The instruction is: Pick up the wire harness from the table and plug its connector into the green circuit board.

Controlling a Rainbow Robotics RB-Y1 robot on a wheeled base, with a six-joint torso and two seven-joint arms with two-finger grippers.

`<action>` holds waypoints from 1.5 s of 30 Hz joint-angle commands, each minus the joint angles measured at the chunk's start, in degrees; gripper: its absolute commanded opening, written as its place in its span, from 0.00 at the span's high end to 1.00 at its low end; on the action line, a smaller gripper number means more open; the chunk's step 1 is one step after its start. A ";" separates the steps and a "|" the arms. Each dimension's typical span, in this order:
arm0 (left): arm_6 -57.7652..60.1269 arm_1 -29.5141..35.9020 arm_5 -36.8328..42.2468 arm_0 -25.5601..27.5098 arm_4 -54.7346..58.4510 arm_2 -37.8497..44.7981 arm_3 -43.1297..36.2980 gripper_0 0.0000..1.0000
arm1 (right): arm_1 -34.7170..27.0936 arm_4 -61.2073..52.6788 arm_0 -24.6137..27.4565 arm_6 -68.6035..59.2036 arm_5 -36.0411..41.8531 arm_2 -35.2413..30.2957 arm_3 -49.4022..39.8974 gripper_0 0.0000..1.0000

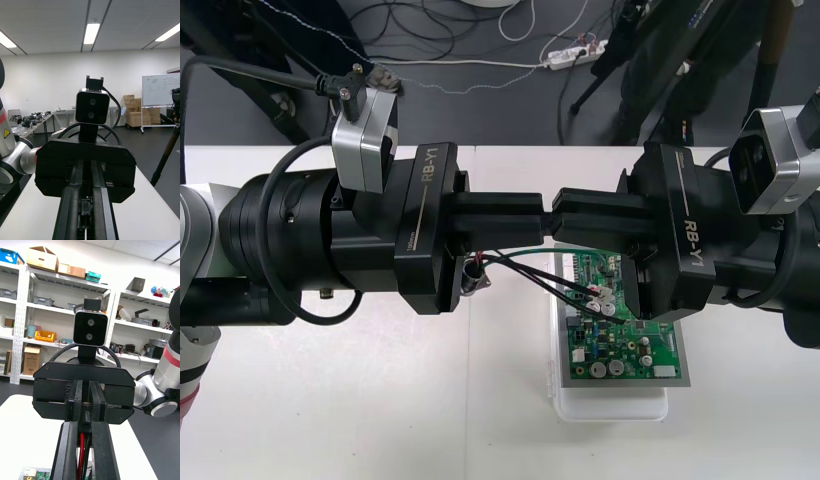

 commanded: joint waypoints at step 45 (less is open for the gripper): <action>-4.62 2.86 2.85 4.70 2.85 3.83 -1.63 1.00 | -20.17 7.90 0.61 1.56 -13.67 -10.42 1.14 0.00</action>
